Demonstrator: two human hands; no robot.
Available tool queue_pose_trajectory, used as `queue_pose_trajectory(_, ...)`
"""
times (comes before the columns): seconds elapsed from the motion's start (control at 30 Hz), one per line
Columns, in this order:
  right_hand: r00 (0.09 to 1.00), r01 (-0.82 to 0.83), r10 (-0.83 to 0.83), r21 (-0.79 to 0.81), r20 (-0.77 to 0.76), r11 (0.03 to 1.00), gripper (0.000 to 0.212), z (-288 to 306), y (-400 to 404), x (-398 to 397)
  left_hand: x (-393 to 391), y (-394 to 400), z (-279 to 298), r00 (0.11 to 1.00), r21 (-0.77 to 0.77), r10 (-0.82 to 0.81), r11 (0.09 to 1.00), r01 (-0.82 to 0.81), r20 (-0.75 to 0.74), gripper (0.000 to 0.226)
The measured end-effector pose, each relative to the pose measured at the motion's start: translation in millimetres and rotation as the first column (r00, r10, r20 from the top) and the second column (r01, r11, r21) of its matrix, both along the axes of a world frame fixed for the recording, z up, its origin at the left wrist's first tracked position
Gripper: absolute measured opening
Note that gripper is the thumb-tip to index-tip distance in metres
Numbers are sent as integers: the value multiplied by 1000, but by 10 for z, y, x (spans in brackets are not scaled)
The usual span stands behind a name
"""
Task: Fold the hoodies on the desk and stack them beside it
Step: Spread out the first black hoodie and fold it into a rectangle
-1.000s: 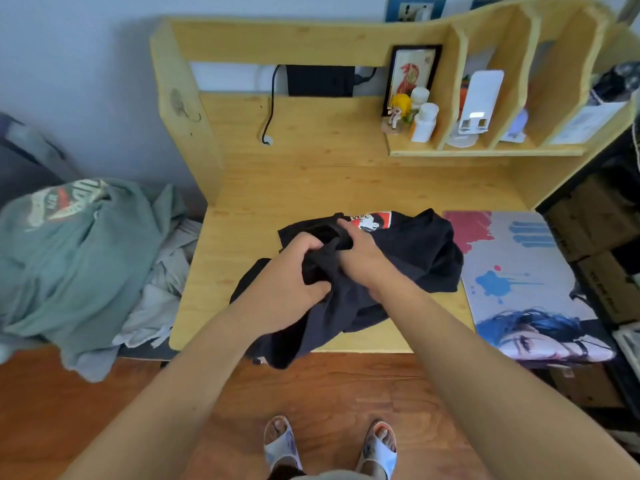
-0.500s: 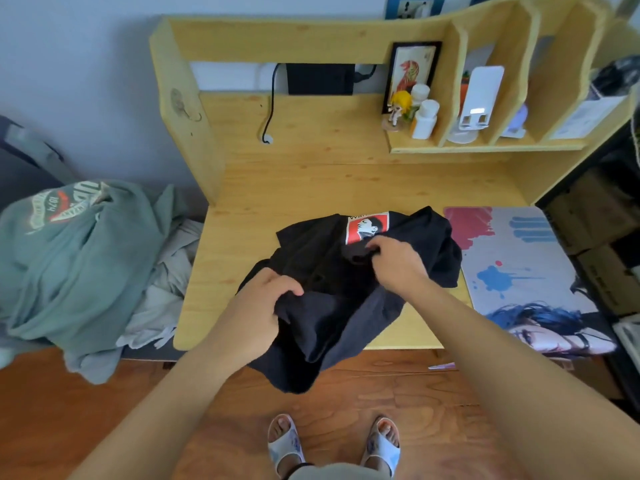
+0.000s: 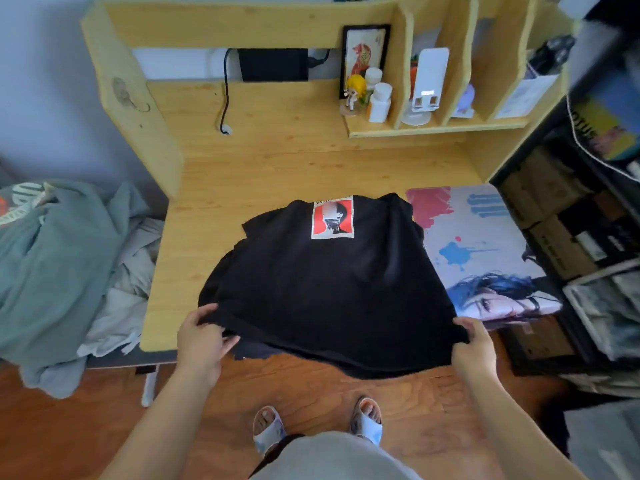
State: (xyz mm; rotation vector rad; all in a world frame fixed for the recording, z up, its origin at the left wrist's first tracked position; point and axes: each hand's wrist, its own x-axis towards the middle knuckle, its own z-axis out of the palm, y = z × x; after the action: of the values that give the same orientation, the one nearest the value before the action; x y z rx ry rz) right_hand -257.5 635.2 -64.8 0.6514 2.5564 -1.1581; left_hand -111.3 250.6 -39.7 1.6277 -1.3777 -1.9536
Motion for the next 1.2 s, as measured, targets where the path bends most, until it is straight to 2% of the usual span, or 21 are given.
queue_pose_trajectory(0.1, 990, -124, 123, 16, 74, 992, 61, -92, 128, 42, 113, 19, -26, 993, -242, -68, 966, 89, 93, 54)
queue_pose_trajectory(0.23, 959, -249, 245, 4, 143, 969, 55, -111, 209, 35, 336, -4, 9, 975, -353, -105, 920, 170, 195, 59)
queue_pose_trajectory(0.37, 882, -454, 443, 43, 160, 890, 62, -33, 191, 83, 455, 37, 35, 969, -352, -133, 914, 201, 206, 54)
queue_pose_trajectory(0.53, 756, -646, 622, 78, 205, 759, 62, 144, 157, 16, 400, 100, 124, 998, -206, -13, 978, 27, 69, 41)
queue_pose_trajectory(0.6, 771, -635, 615, 120, 165, 763, 46, 185, 149, -77, 367, 92, 165, 999, -163, 34, 986, -31, 15, 46)
queue_pose_trajectory(0.67, 848, -531, 526, 140, 72, 836, 22, 255, 103, -156, 340, 69, 208, 997, -120, 69, 990, -72, -27, 58)
queue_pose_trajectory(0.73, 919, -394, 393, 74, 20, 916, 13, 327, 44, -210, 327, 35, 212, 995, -98, 71, 992, -77, -65, 65)
queue_pose_trajectory(0.77, 934, -356, 357, 73, 7, 932, 17, 338, 35, -230, 325, 18, 198, 995, -100, 67, 992, -74, -74, 66)
queue_pose_trajectory(0.83, 923, -369, 383, 203, -38, 907, 22, 332, 46, -223, 319, -7, 183, 996, -133, 66, 988, -74, -63, 62)
queue_pose_trajectory(0.97, 823, -434, 547, 451, -153, 779, 27, 252, 198, -75, 349, -26, 140, 989, -192, 137, 971, -146, -56, 59)
queue_pose_trajectory(1.03, 783, -531, 617, 439, -73, 725, 44, 172, 309, 6, 409, -13, 90, 981, -215, 193, 957, -193, -22, 62)
queue_pose_trajectory(1.13, 726, -677, 677, 301, 123, 672, 65, 104, 360, 146, 496, 6, -10, 963, -202, 268, 945, -255, 37, 66)
queue_pose_trajectory(1.17, 729, -681, 664, 272, 167, 680, 71, 93, 369, 175, 495, 5, -4, 951, -171, 308, 939, -298, 36, 64)
queue_pose_trajectory(1.2, 788, -615, 596, 242, 154, 750, 76, 93, 374, 171, 479, 3, 30, 938, -148, 345, 930, -338, 30, 61)
